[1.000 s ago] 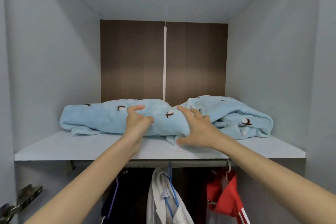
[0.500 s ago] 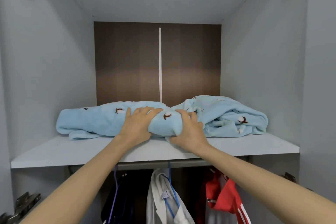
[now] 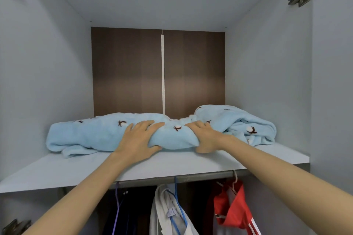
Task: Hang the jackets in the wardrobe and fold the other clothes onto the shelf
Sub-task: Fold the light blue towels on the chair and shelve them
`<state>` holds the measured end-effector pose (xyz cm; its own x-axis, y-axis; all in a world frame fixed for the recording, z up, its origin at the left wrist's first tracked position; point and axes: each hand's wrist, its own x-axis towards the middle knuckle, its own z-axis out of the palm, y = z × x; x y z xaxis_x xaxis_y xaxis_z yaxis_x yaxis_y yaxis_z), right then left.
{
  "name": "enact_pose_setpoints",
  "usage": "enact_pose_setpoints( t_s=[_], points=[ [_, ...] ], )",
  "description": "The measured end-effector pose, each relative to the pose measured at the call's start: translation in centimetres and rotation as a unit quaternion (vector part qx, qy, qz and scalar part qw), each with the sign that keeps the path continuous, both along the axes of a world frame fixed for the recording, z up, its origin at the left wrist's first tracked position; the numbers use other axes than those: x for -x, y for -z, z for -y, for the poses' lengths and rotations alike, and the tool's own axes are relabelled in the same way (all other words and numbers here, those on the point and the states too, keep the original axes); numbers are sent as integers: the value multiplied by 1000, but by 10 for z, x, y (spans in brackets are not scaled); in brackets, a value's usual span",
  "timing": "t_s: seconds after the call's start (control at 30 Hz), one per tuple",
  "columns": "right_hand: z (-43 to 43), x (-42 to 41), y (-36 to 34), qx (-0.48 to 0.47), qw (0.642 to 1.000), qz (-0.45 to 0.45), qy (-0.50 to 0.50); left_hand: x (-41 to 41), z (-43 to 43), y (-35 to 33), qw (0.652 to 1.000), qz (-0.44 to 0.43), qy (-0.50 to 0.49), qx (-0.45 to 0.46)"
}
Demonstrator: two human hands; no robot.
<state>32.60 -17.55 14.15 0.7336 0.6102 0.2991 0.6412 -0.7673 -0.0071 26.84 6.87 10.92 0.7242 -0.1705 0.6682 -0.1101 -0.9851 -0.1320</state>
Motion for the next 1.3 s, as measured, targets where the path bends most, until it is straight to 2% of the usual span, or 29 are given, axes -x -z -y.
enact_pose_setpoints(
  t_s=[0.07, 0.2, 0.33, 0.43, 0.6, 0.7, 0.83, 0.9, 1.0, 1.07, 1.17, 1.3],
  points=[
    [6, 3, -1, -36, 999, -16, -11, -2, -2, 2, 1000, -12, -9, 3],
    [-2, 14, 0, -50, 990, 113, -69, -7, -13, -5, 997, -50, -53, -9],
    [-18, 12, 20, 28, 990, 134, -36, -7, -40, -3, 993, -50, -97, -34],
    [-21, 0, 32, 86, 978, 192, 3, -5, -56, -1, 992, -46, -114, -17],
    [-24, -23, 24, 175, 964, 185, 80, -10, -43, 3, 991, -15, -128, -19],
    [-30, -26, 16, 141, 980, 128, 59, -6, -42, 4, 993, -17, -116, -8],
    [-38, -14, 3, 27, 997, 67, -27, 19, -73, 3, 999, -1, -43, 15],
    [-53, -4, -2, -12, 995, 79, -62, 32, -95, 3, 998, 5, -55, 5],
    [-90, 14, -2, -52, 983, 110, -140, 50, -131, 2, 992, -11, -126, 19],
    [-121, 26, 0, -52, 972, 121, -193, 61, -155, 3, 984, -11, -173, 39],
    [-179, 36, 4, -14, 966, 139, -218, 73, -182, 6, 971, -19, -221, 95],
    [-251, 34, 9, 57, 972, 172, -148, 73, -194, 5, 967, -57, -167, 182]
  ],
)
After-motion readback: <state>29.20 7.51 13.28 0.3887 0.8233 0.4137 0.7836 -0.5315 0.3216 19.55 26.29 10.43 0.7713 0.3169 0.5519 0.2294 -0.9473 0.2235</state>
